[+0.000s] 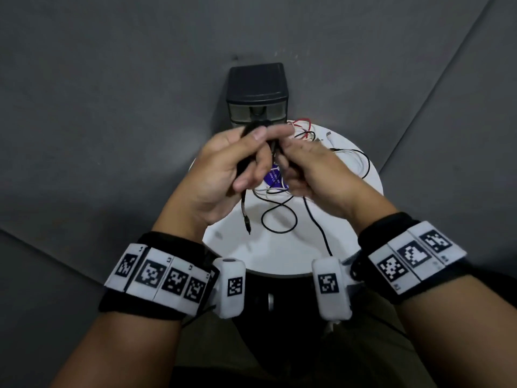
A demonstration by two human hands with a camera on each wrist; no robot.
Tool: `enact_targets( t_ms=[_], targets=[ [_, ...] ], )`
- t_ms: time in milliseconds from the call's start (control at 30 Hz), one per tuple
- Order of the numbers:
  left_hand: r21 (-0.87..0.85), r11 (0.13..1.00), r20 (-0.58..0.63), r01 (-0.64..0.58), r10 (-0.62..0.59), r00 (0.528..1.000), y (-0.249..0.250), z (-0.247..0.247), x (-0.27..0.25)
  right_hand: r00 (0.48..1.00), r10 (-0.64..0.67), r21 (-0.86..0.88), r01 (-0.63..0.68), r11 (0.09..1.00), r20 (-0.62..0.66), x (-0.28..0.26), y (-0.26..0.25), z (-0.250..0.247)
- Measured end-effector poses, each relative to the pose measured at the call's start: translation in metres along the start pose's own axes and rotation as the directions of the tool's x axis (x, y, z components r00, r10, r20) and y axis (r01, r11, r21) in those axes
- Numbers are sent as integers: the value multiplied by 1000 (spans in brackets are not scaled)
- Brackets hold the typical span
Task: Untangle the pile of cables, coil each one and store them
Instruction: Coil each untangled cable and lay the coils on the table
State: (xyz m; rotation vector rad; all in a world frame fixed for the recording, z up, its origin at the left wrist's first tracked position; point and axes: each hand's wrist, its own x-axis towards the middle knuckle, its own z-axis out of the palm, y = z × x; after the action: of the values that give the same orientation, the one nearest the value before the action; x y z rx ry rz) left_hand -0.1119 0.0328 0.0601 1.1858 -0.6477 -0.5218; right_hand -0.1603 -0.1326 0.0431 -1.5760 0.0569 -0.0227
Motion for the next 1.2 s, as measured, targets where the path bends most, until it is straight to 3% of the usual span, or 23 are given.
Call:
enact_targets(
  t_ms=[67, 167, 267, 367, 433, 500, 600, 700, 833, 967, 1067, 1200],
  targets=[
    [-58, 996, -86, -64, 59, 995, 4, -1, 2, 988, 93, -9, -92, 996, 125, -4, 10, 2],
    [-156, 980, -217, -124, 88, 972, 6, -8, 10, 926, 161, -181, -104, 978, 340, -11, 8, 7],
    [35, 993, -310, -113, 119, 943, 6, -15, 22, 860, 184, -285, -47, 957, 475, -14, -18, 10],
    [357, 934, -253, -1, 97, 963, 10, -18, 28, 933, 33, -265, 68, 962, 359, -9, -57, 6],
    [432, 902, -195, 18, 73, 978, 18, -19, 27, 973, -91, -261, 146, 954, 212, -1, -78, -1],
    [481, 876, -121, 29, 34, 992, 26, -16, 22, 979, -176, -259, 197, 946, 100, 5, -87, -9],
    [304, 952, 25, 42, -52, 998, 33, -16, 17, 956, -294, -338, 271, 902, -19, 14, -83, -18],
    [80, 997, 106, -11, 2, 994, 34, -17, 13, 945, -321, -317, 285, 905, -67, 20, -66, -17],
    [-101, 988, -37, -116, 113, 993, 41, -9, 15, 983, -185, -343, 169, 924, -14, 19, -38, 1],
    [-195, 971, -144, -140, 112, 983, 36, -12, 24, 987, 5, -381, 57, 923, 159, 7, -28, 22],
    [15, 995, -225, -100, 101, 969, 26, -15, 30, 955, 46, -431, 88, 898, 292, 0, -40, 26],
    [424, 906, -196, 12, 79, 977, 21, -20, 30, 955, -102, -472, 228, 852, 277, -5, -66, 22]
  ],
)
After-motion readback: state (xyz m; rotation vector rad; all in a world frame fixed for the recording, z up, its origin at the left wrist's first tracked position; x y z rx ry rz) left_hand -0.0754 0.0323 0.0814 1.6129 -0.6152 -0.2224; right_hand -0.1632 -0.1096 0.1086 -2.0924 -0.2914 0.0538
